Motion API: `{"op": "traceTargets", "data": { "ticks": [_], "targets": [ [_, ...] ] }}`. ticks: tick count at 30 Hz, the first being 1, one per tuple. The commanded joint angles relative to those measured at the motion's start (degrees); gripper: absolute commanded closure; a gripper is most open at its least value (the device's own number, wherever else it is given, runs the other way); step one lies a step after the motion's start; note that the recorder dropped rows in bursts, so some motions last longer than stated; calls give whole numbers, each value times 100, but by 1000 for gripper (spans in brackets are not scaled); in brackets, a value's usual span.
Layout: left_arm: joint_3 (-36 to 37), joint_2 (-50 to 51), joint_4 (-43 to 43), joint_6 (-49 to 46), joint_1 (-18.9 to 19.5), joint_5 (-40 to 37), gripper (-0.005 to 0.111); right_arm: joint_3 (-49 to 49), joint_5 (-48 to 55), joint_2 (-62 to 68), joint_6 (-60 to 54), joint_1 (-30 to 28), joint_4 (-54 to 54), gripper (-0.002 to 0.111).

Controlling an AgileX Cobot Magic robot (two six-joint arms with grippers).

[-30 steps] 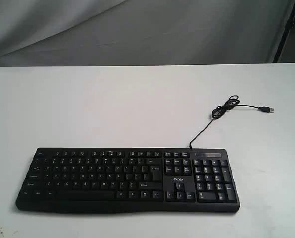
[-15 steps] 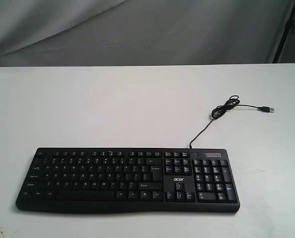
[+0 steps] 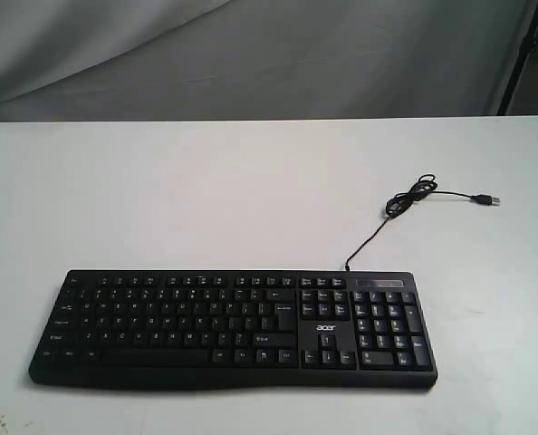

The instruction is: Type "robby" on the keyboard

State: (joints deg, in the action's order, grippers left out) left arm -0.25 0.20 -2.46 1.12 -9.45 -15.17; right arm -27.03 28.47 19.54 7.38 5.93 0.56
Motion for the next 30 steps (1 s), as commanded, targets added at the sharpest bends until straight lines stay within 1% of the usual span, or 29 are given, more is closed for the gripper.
{"op": "traceTargets", "data": {
  "ticks": [1, 4, 5, 7, 10, 12, 14, 16, 17, 20, 23, 25, 28, 30],
  "targets": [
    [25, -20, -27, 16, -36, 42, 107, -579, 207, 1084, 21, 128, 32, 108],
    [25, -20, -27, 16, -36, 42, 107, -678, 164, 1773, 96, 505, 63, 108],
    [25, -20, -27, 16, -36, 42, 107, -687, 139, 1999, 96, 710, 63, 108],
    [25, -20, -27, 16, -36, 42, 107, -752, 172, 2403, 96, 1172, 73, 108],
    [25, -20, -27, 16, -36, 42, 107, -1044, 261, 3211, 96, 2109, 56, 108],
    [25, -20, -27, 16, -36, 42, 107, -1444, 237, 3902, 57, 2730, 37, 108],
    [25, -20, -27, 16, -36, 42, 107, -2007, 262, 4636, -160, 3228, 54, 108],
    [25, -20, -27, 16, -36, 42, 107, -2602, 285, 5296, -620, 3531, 256, 108],
    [25, -20, -27, 16, -36, 42, 107, -3023, 362, 5659, -946, 3699, 520, 108],
    [25, -20, -27, 16, -36, 42, 107, -4012, 880, 6699, -1862, 3949, 1180, 108],
    [25, -20, -27, 16, -36, 42, 107, -4727, 1137, 7474, -2320, 4150, 1619, 108],
    [25, -20, -27, 16, -36, 42, 107, -4950, 919, 7831, -2450, 4271, 1631, 108],
    [25, -20, -27, 16, -36, 42, 107, -5024, 519, 8288, -2661, 4407, 1780, 108],
    [25, -20, -27, 16, -36, 42, 107, -5086, 476, 8538, -2781, 4449, 1967, 108]
  ]
}}
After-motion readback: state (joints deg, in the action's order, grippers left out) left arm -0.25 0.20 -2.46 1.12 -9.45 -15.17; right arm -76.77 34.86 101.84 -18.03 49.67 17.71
